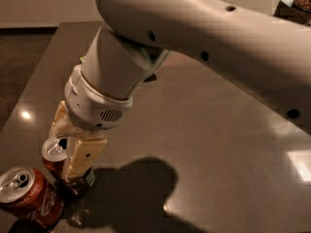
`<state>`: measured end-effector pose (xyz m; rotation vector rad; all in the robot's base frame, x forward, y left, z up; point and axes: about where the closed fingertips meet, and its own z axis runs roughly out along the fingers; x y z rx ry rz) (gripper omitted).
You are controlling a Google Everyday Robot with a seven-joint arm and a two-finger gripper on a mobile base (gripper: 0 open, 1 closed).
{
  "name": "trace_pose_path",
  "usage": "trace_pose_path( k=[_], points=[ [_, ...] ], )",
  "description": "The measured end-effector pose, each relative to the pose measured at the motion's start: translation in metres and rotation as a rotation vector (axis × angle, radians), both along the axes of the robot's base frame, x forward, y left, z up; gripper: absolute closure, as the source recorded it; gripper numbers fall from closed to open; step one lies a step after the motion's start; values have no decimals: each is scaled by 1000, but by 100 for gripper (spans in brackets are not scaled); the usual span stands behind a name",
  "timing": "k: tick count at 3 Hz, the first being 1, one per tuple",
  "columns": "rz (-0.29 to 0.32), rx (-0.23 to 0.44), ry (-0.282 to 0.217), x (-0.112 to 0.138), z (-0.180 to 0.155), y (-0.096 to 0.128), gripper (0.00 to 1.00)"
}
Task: Move orange can near coke can
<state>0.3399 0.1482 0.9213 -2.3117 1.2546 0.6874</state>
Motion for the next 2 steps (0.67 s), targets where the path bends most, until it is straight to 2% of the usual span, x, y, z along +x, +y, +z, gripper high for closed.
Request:
trace_pose_path(
  k=[2],
  points=[
    [2, -18, 8, 5, -11, 0, 24]
  ],
)
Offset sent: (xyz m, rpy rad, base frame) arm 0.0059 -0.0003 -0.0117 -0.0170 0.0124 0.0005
